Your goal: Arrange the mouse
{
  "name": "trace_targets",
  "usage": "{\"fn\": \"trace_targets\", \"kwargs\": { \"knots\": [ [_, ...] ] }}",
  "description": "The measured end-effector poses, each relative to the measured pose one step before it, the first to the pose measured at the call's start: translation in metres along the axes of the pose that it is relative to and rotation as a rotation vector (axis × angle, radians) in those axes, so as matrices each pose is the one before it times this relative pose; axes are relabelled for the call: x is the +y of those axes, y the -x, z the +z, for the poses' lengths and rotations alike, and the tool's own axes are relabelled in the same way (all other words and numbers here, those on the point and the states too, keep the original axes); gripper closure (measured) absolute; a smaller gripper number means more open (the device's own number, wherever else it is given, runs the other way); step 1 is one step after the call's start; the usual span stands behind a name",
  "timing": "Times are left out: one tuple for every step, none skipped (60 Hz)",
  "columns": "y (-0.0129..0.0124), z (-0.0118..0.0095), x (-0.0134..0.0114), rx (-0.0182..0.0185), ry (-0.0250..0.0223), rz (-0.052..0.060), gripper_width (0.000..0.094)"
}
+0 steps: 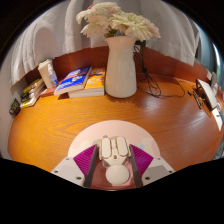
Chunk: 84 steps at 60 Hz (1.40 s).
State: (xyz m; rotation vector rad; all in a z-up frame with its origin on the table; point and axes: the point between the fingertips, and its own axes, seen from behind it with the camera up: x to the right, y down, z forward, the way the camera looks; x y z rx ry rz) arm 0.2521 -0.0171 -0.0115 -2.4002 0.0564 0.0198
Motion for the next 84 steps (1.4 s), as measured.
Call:
{"fn": "trace_targets", "kwargs": {
  "knots": [
    [0.00284, 0.00040, -0.00045, -0.00721, 0.00337, -0.0022, 0.0290],
    [0.00313, -0.00024, -0.00002, -0.00894, 0.00572, -0.0055, 0.0237],
    [0.00268, -0.00003, 0.00037, -0.00975, 0.00644, -0.0071, 0.0187],
    [0.00179, -0.00001, 0.00020, -0.00449, 0.00600, -0.0073, 0.0151],
    [0.00102, -0.00010, -0.00003, -0.00077, 0.00589, -0.0078, 0.0129],
    [-0.00013, -0.00016, 0.00017, 0.00525, 0.00539, -0.0081, 0.0112],
    [-0.00058, -0.00031, -0.00009, 0.00822, 0.00538, -0.0079, 0.0103],
    [-0.00049, -0.00061, -0.00040, 0.00880, 0.00375, -0.0076, 0.0099],
    [0.00194, -0.00057, -0.00117, 0.00504, 0.00054, -0.0055, 0.0092],
    [0.00111, -0.00130, -0.00092, 0.00355, 0.00104, -0.0070, 0.0082],
    [0.00126, -0.00159, -0.00112, 0.00237, 0.00056, -0.0051, 0.0071],
    [0.00136, -0.00204, -0.00146, 0.00213, 0.00067, -0.0036, 0.0064],
    [0.00102, -0.00233, -0.00223, 0.00334, -0.00104, -0.0025, 0.0066],
    [0.00135, -0.00318, -0.00291, 0.00259, -0.00333, -0.0023, 0.0067],
    [0.00163, -0.00393, -0.00349, 0.00213, -0.00566, -0.0013, 0.0067],
    [0.00165, -0.00436, -0.00381, 0.00167, -0.00739, 0.0004, 0.0067],
    [0.00066, -0.00401, -0.00400, -0.00219, -0.00950, 0.0006, 0.0069],
    [0.00323, -0.00637, -0.00475, 0.00007, -0.00768, 0.0059, 0.0068],
    [0.00275, -0.00550, -0.00510, -0.00106, -0.01162, 0.0069, 0.0066],
    [0.00308, -0.00560, -0.00558, -0.00134, -0.01291, 0.0061, 0.0066],
    [0.00310, -0.00585, -0.00579, -0.00059, -0.01377, 0.0043, 0.0066],
    [0.00287, -0.00587, -0.00614, 0.00096, -0.01420, 0.0023, 0.0066],
    [0.00241, -0.00617, -0.00574, 0.00264, -0.01347, 0.0003, 0.0065],
    [0.00224, -0.00641, -0.00551, 0.00391, -0.01219, -0.0018, 0.0067],
    [0.00115, -0.00650, -0.00550, 0.00372, -0.00741, -0.0029, 0.0067],
    [0.00203, -0.00650, -0.00515, 0.00395, -0.00970, -0.0018, 0.0066],
    [0.00208, -0.00663, -0.00503, 0.00401, -0.00951, -0.0031, 0.0066],
    [0.00244, -0.00660, -0.00505, 0.00277, -0.00977, -0.0033, 0.0066],
    [0.00303, -0.00665, -0.00493, 0.00124, -0.01009, -0.0028, 0.0066],
    [0.00298, -0.00665, -0.00479, -0.00037, -0.01002, -0.0028, 0.0064],
    [0.00336, -0.00649, -0.00448, -0.00069, -0.00921, -0.0018, 0.0066],
    [0.00325, -0.00622, -0.00400, -0.00065, -0.00817, -0.0005, 0.0066],
    [0.00287, -0.00626, -0.00362, 0.00056, -0.00600, -0.0002, 0.0066],
    [0.00323, -0.00636, -0.00326, -0.00096, -0.00571, -0.0009, 0.0065],
    [0.00358, -0.00678, -0.00335, -0.00151, -0.00634, -0.0012, 0.0064],
    [0.00404, -0.00680, -0.00368, -0.00192, -0.00820, -0.0014, 0.0066],
    [0.00366, -0.00654, -0.00378, -0.00237, -0.01003, -0.0014, 0.0068],
    [0.00364, -0.00639, -0.00369, -0.00175, -0.01057, -0.0013, 0.0066],
    [0.00414, -0.00622, -0.00327, -0.00205, -0.01007, 0.0001, 0.0065],
    [0.00419, -0.00612, -0.00264, -0.00231, -0.00850, 0.0008, 0.0067],
    [0.00436, -0.00609, -0.00234, -0.00301, -0.00751, 0.0013, 0.0068],
    [0.00412, -0.00612, -0.00214, -0.00318, -0.00713, 0.0013, 0.0067],
    [0.00452, -0.00577, -0.00177, -0.00325, -0.00676, 0.0011, 0.0068],
    [0.00419, -0.00585, -0.00186, -0.00241, -0.00598, 0.0011, 0.0068],
    [0.00447, -0.00538, -0.00184, -0.00324, -0.00671, 0.0015, 0.0068],
    [0.00449, -0.00550, -0.00139, -0.00310, -0.00641, 0.0013, 0.0068],
    [0.00459, -0.00548, -0.00136, -0.00378, -0.00620, 0.0002, 0.0068],
    [0.00405, -0.00527, -0.00095, -0.00499, -0.00507, -0.0009, 0.0067],
    [0.00454, -0.00482, -0.00046, -0.00426, -0.00432, 0.0001, 0.0068],
    [0.00450, -0.00468, -0.00003, -0.00419, -0.00351, 0.0003, 0.0068],
    [0.00477, -0.00448, 0.00020, -0.00460, -0.00362, 0.0005, 0.0068],
    [0.00467, -0.00416, 0.00044, -0.00435, -0.00289, 0.0001, 0.0068],
    [0.00445, -0.00395, 0.00075, -0.00373, -0.00217, -0.0001, 0.0070],
    [0.00446, -0.00366, 0.00105, -0.00382, -0.00178, -0.0004, 0.0069],
    [0.00455, -0.00378, 0.00115, -0.00445, -0.00121, 0.0000, 0.0069],
    [0.00467, -0.00355, 0.00134, -0.00504, -0.00160, -0.0006, 0.0071],
    [0.00418, -0.00283, 0.00283, -0.00472, -0.00381, -0.0008, 0.0070],
    [0.00453, -0.00308, 0.00168, -0.00489, 0.00013, -0.0023, 0.0072],
    [0.00415, -0.00289, 0.00235, -0.00343, 0.00175, -0.0034, 0.0071],
    [0.00385, -0.00233, 0.00229, -0.00289, 0.00293, -0.0043, 0.0070],
    [0.00374, -0.00248, 0.00243, -0.00212, 0.00372, -0.0039, 0.0072],
    [0.00399, -0.00220, 0.00250, -0.00308, 0.00271, -0.0029, 0.0070],
    [0.00398, -0.00210, 0.00252, -0.00447, 0.00201, -0.0024, 0.0071],
    [0.00366, -0.00209, 0.00224, -0.00441, 0.00150, -0.0020, 0.0069],
    [0.00385, -0.00180, 0.00222, -0.00373, 0.00098, -0.0021, 0.0070],
    [0.00344, -0.00173, 0.00215, -0.00319, 0.00060, -0.0025, 0.0070],
    [0.00310, -0.00139, 0.00193, -0.00248, 0.00104, -0.0028, 0.0072],
    [0.00282, -0.00156, 0.00200, -0.00183, 0.00168, -0.0029, 0.0074],
    [0.00276, -0.00110, 0.00205, -0.00268, 0.00024, -0.0023, 0.0073],
    [0.00262, -0.00168, 0.00183, -0.00217, 0.00110, -0.0020, 0.0074],
    [0.00286, -0.00136, 0.00189, -0.00206, 0.00122, -0.0012, 0.0075],
    [0.00249, -0.00097, 0.00142, -0.00099, 0.00180, -0.0018, 0.0075],
    [0.00218, -0.00098, 0.00138, -0.00153, 0.00121, -0.0014, 0.0074],
    [0.00216, -0.00128, 0.00067, -0.00154, 0.00137, -0.0004, 0.0074],
    [0.00228, -0.00089, 0.00084, -0.00165, 0.00037, -0.0003, 0.0073],
    [0.00235, -0.00092, 0.00088, -0.00201, 0.00082, 0.0001, 0.0074],
    [0.00227, -0.00073, 0.00127, -0.00230, 0.00056, -0.0003, 0.0074],
    [0.00253, -0.00069, 0.00090, -0.00241, 0.00023, 0.0000, 0.0074],
    [0.00231, -0.00062, 0.00082, -0.00220, 0.00034, 0.0001, 0.0074],
    [0.00180, -0.00023, 0.00109, -0.00109, -0.00183, -0.0005, 0.0074],
    [0.00208, -0.00052, 0.00056, -0.00143, 0.00034, 0.0011, 0.0074],
    [0.00160, -0.00025, 0.00069, -0.00092, 0.00075, 0.0004, 0.0075],
    [0.00148, -0.00047, 0.00062, -0.00083, 0.00138, 0.0005, 0.0073],
    [0.00123, -0.00045, 0.00071, -0.00057, 0.00132, -0.0005, 0.0073]
  ]
}}
